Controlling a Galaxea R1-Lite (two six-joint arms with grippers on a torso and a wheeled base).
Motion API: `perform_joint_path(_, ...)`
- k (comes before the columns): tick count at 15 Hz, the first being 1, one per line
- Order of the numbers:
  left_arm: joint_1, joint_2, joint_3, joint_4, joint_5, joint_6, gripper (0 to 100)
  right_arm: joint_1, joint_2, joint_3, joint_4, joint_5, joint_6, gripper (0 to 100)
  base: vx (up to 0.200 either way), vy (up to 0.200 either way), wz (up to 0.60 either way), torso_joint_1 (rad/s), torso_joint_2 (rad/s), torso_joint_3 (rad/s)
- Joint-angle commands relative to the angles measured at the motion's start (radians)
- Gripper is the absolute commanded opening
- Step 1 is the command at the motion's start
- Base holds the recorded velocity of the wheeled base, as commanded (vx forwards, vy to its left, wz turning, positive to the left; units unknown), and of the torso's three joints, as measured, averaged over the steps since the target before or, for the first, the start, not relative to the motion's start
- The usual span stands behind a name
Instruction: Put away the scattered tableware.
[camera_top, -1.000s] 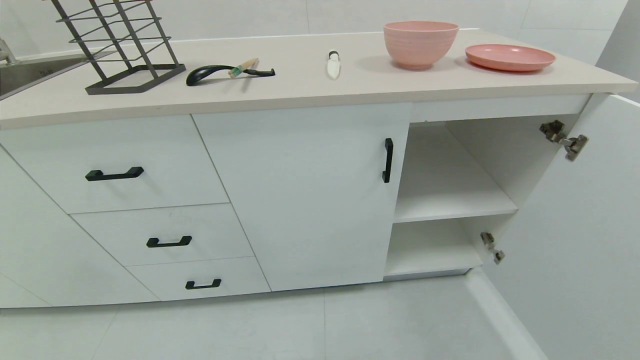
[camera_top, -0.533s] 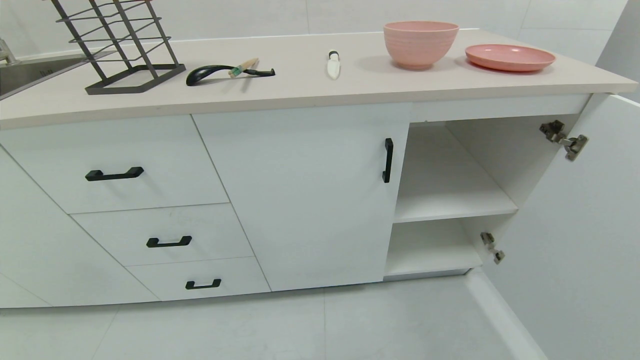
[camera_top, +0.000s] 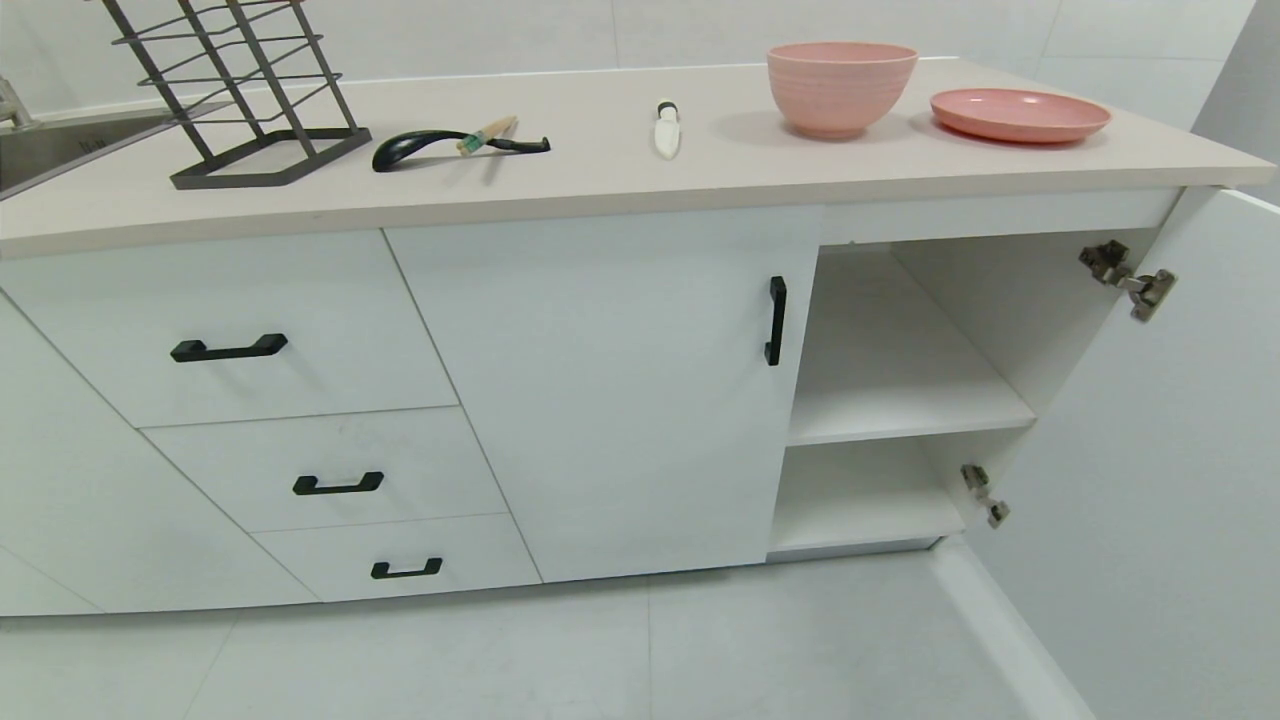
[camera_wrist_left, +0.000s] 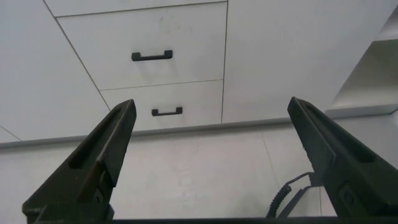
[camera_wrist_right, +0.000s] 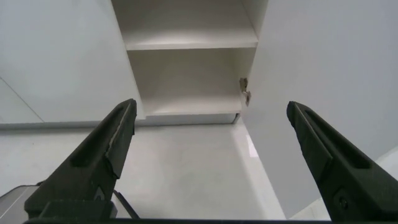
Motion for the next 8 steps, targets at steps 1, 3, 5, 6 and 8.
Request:
perform_joint_path(1,0.000,0.004,0.000,0.001,0.004,-0.023,100,0.000,0.000,0.000,0.003,0.001,0.000,100,0.000,0.000,0.00,0.000,0.00,0.000)
perform_joint_path(3,0.000,0.004,0.000,-0.002,0.025,-0.049,100,0.000,0.000,0.000,0.003,-0.001,0.002,100,0.000,0.000,0.00,0.000,0.00,0.000)
perform_joint_path(5,0.000,0.004,0.000,-0.002,0.027,-0.049,100,0.000,0.000,0.000,0.003,-0.005,0.002,100,0.000,0.000,0.00,0.000,0.00,0.000)
perform_joint_path(6,0.000,0.004,0.000,-0.002,0.027,-0.049,100,0.000,0.000,0.000,0.003,-0.004,0.002,100,0.000,0.000,0.00,0.000,0.00,0.000)
perform_joint_path(8,0.000,0.004,0.000,-0.002,0.027,-0.043,100,0.000,0.000,0.000,0.003,-0.005,0.002,100,0.000,0.000,-0.60,0.005,0.00,0.009)
